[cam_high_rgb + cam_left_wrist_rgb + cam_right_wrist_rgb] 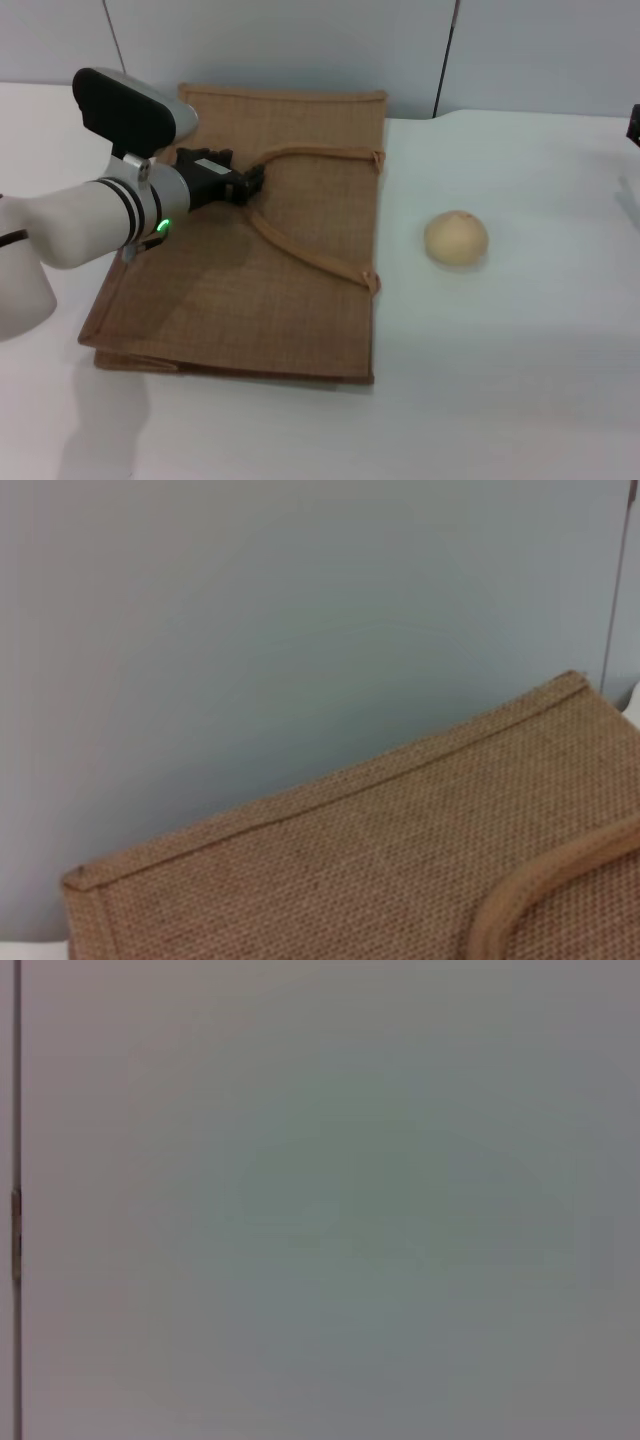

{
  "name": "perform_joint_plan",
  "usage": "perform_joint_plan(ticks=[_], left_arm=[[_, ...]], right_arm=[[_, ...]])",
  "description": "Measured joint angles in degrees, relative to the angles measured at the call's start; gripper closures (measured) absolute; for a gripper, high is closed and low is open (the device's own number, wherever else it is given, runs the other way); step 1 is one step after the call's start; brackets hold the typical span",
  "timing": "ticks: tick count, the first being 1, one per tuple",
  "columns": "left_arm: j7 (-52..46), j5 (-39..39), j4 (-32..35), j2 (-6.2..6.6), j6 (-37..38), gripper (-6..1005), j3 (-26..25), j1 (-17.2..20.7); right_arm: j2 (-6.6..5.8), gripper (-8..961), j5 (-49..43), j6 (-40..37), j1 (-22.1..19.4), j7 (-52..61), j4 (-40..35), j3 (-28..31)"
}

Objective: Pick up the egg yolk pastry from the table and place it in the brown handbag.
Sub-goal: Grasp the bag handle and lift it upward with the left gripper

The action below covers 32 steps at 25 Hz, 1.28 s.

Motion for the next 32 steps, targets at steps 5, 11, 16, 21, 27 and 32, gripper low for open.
perform_joint_plan(ticks=[5,11,16,21,27,32], left_arm=[[0.0,0.2,0.0,-0.01,0.2,500,0.1,-0.5],[0.0,0.1,0.0,-0.15,0.5,608,0.0,-0.6],[-0.2,-0.2,0.3,-0.20,2.8,646,-0.3,-0.8],[-1.4,-0.3,0.4,-0.43,4.6,704,0.0,-1.9],[-2.2,0.0,0.5,-0.68,7.2,838,0.1,-2.9],[-2.8,-0.1,1.8,-0.80,9.1,885,2.2,-3.5]], right_arm=[[0.00,102,0.0,0.0,0.1,0.0,0.1,0.0],[0.01,102,0.0,0.0,0.2,0.0,0.2,0.0],[0.00,103,0.0,0.0,0.2,0.0,0.2,0.0],[0.00,103,0.0,0.0,0.2,0.0,0.2,0.0],[0.00,103,0.0,0.0,0.3,0.0,0.2,0.0],[0.00,103,0.0,0.0,0.3,0.0,0.2,0.0]])
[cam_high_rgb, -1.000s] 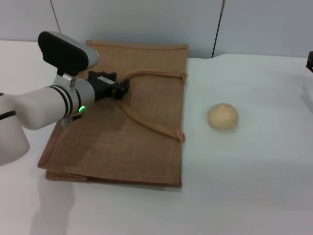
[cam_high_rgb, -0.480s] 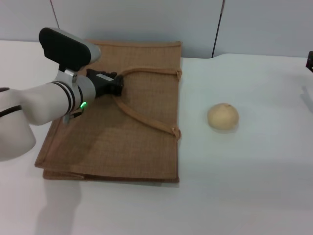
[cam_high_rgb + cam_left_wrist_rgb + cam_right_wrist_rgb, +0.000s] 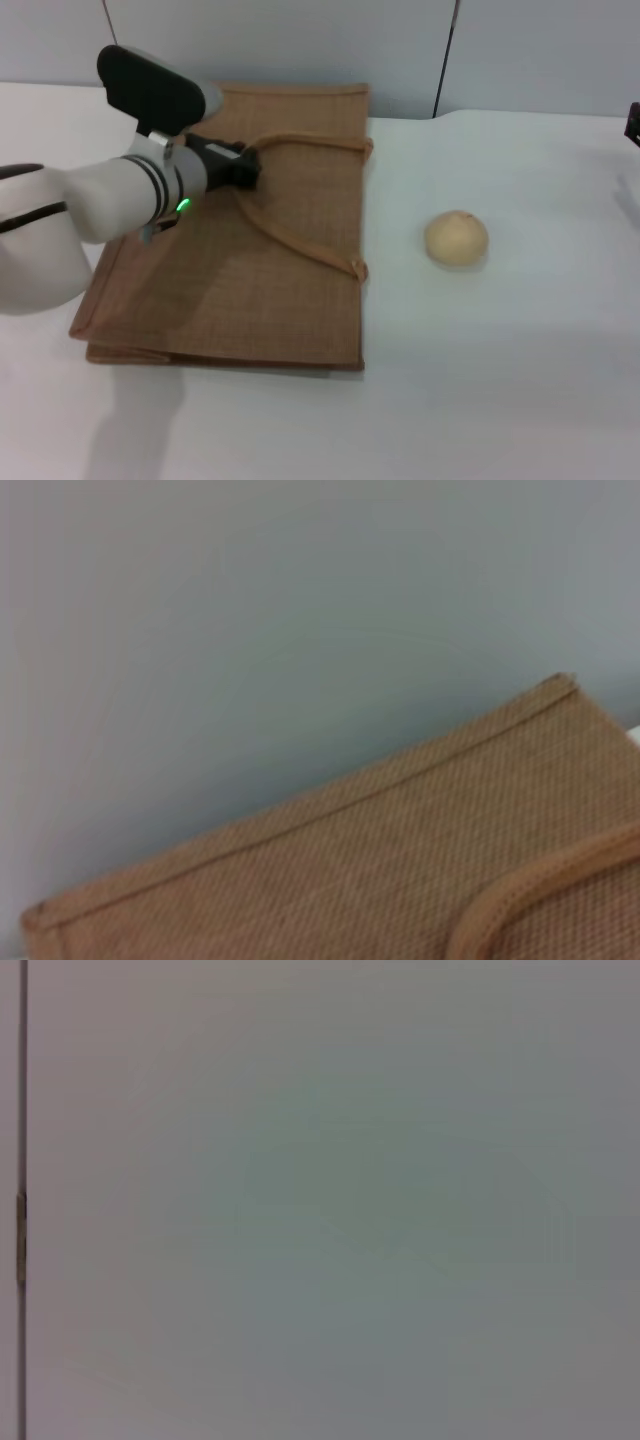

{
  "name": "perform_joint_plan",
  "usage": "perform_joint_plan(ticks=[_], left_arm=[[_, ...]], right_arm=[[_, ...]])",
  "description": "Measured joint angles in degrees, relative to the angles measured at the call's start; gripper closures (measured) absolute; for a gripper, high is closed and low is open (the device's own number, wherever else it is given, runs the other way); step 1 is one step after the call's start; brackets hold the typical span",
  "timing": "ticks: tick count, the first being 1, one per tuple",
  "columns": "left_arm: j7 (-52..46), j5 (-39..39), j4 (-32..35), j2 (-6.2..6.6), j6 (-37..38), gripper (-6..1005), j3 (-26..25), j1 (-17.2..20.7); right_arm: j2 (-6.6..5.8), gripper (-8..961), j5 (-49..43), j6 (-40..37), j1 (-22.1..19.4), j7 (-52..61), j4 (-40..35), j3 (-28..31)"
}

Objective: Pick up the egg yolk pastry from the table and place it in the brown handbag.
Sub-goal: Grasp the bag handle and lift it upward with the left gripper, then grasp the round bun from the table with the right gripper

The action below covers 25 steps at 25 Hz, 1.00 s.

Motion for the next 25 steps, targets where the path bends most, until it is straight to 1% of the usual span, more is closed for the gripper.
perform_joint_plan(ticks=[7,11,14,15,16,17,18,19,21,25], left_arm=[[-4.1,0.3,8.0,0.65,0.6,885,3.7,1.4],[-5.0,0.4,13.5,1.00,1.3,886,5.6,3.5],[-6.2,0.4,23.0,2.42,5.1,886,8.9,7.4],[-6.4,0.4,28.3,3.38,7.8,886,10.4,9.7],[-6.5,0.4,31.3,3.98,9.4,886,11.2,10.9],[-6.5,0.4,36.3,4.99,12.0,886,12.4,13.1],[-6.4,0.3,39.2,5.61,13.7,886,13.0,14.3],[-6.3,0.2,43.7,6.55,16.1,886,13.9,16.0],[-6.2,-0.1,49.6,7.90,19.7,885,15.0,18.2],[-5.9,-0.2,55.3,9.23,22.3,885,16.7,20.2]], right_arm=[[-0.17,103,-0.2,1.2,-0.4,0.0,0.0,-0.2],[-0.13,102,-0.5,1.5,-0.7,0.0,0.0,-0.6],[0.01,102,-0.6,1.5,-0.8,0.0,0.0,-1.1],[0.04,102,-0.6,1.5,-0.8,0.0,0.0,-1.6],[0.06,102,-0.6,1.5,-0.8,0.1,0.0,-2.2],[0.09,102,-0.6,1.6,-0.7,0.3,0.1,-2.9],[0.11,102,-0.6,1.7,-0.7,1.0,0.1,-3.6],[0.14,102,-0.6,1.7,-0.6,1.9,0.1,-4.3],[0.09,102,-0.6,1.5,-0.6,5.1,0.1,-6.8],[-0.06,103,-0.7,1.3,-0.8,12.0,-0.4,-14.2]])
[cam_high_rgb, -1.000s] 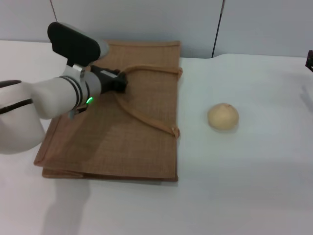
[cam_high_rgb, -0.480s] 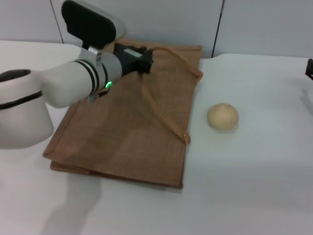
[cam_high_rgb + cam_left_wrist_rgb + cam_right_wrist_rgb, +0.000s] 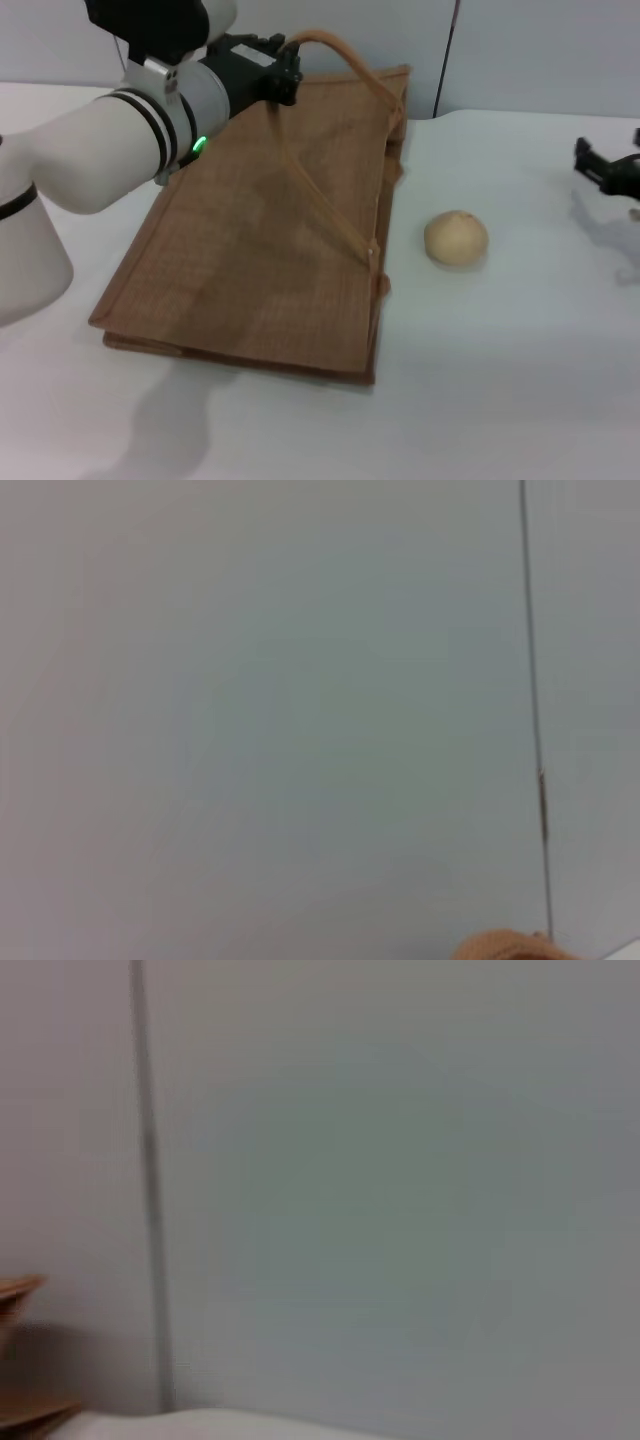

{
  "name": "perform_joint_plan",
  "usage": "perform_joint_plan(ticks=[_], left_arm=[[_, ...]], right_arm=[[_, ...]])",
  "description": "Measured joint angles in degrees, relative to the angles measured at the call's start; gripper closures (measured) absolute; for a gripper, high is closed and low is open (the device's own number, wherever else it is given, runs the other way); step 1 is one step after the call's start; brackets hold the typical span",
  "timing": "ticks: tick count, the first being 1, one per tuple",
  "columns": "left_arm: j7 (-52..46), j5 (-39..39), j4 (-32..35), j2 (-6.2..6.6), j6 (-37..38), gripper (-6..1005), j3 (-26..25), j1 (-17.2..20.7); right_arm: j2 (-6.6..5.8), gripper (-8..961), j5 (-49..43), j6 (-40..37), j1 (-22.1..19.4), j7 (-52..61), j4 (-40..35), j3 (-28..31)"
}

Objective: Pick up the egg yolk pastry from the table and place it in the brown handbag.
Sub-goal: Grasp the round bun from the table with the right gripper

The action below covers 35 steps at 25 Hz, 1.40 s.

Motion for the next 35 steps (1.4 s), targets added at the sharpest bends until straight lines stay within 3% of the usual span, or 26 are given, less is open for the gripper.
perform_joint_plan(ticks=[5,8,12,14,20,23,29,35], left_arm=[[0.9,-1.0,7.6,2.03,4.9,886,3.0,1.4],[6.1,-5.7,13.0,3.31,9.4,886,3.8,2.1],[15.9,-13.1,17.9,3.67,15.0,885,3.4,2.5],[22.3,-14.8,22.1,2.63,22.2,885,2.5,2.7],[27.6,-14.8,25.2,-0.10,25.7,886,0.2,4.0],[29.9,-14.8,25.6,-1.38,26.1,885,-1.0,5.0],[30.8,-14.8,25.8,-2.36,26.2,885,-1.6,5.3],[30.9,-14.8,25.9,-2.58,26.3,886,-1.6,4.8]], right_arm=[[-0.12,103,0.0,0.0,0.1,4.3,-0.1,-6.3],[-0.12,103,0.0,-0.6,0.1,6.0,-0.1,-8.8],[-0.14,103,-0.1,-3.8,0.0,10.4,-0.7,-14.0],[-0.19,102,0.0,-4.9,-0.1,12.8,-1.7,-17.2],[-0.51,99,0.0,-8.2,-0.2,16.9,-3.1,-24.8],[-1.62,97,0.0,-12.2,-0.9,19.6,-3.1,-27.4],[-4.18,91,-0.1,-18.3,-1.8,24.6,-3.0,-32.6],[-5.35,84,-4.9,-18.4,-1.3,30.0,-3.0,-35.3]])
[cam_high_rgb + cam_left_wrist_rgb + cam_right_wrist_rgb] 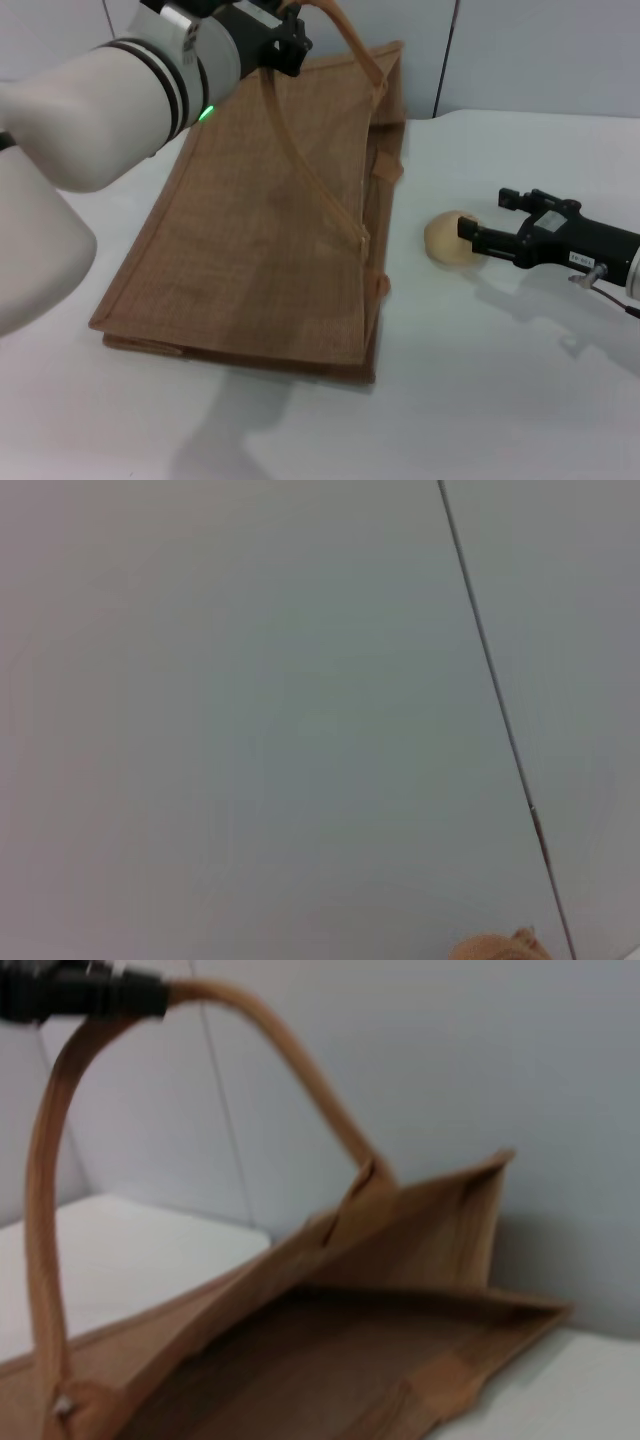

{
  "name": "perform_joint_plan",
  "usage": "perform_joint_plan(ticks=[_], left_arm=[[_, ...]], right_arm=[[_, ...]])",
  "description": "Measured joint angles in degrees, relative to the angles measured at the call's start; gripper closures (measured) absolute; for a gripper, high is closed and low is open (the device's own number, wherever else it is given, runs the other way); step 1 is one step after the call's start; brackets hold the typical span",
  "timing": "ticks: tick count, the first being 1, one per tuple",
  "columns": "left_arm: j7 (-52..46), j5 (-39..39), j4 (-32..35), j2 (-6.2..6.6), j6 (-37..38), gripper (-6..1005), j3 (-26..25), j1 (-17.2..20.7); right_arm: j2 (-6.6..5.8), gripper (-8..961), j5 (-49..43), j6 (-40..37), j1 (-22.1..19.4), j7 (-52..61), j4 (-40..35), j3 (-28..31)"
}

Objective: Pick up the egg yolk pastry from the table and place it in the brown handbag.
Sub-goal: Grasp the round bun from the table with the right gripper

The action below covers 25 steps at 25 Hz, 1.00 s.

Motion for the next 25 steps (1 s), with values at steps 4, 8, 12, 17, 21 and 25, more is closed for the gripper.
perform_joint_plan(ticks=[4,8,12,17,21,25], left_arm=[[0.0,0.0,0.1,-0.08,0.0,886,0.0,-0.4],[0.1,-0.1,0.1,-0.16,0.1,886,0.1,-0.5],[0.4,-0.1,0.1,-0.76,0.0,885,0.1,-0.7],[1.7,-0.1,-0.1,-1.72,0.1,885,0.0,-1.2],[3.3,-0.1,-0.3,-2.70,0.1,885,-0.2,-1.3],[3.7,-0.1,-0.6,-2.95,0.1,885,-0.5,-1.3]], right_arm=[[-0.34,79,-2.9,0.6,0.4,2.3,0.0,0.2],[-0.33,74,-3.1,0.6,0.5,2.5,0.0,0.5],[-0.28,74,-3.2,2.0,0.9,2.5,0.0,0.5],[0.03,79,-3.3,2.9,1.5,2.5,0.0,0.1],[0.47,83,-4.4,4.0,2.0,2.5,0.1,-0.1],[1.07,87,-5.6,5.2,2.5,2.5,0.2,-0.1]])
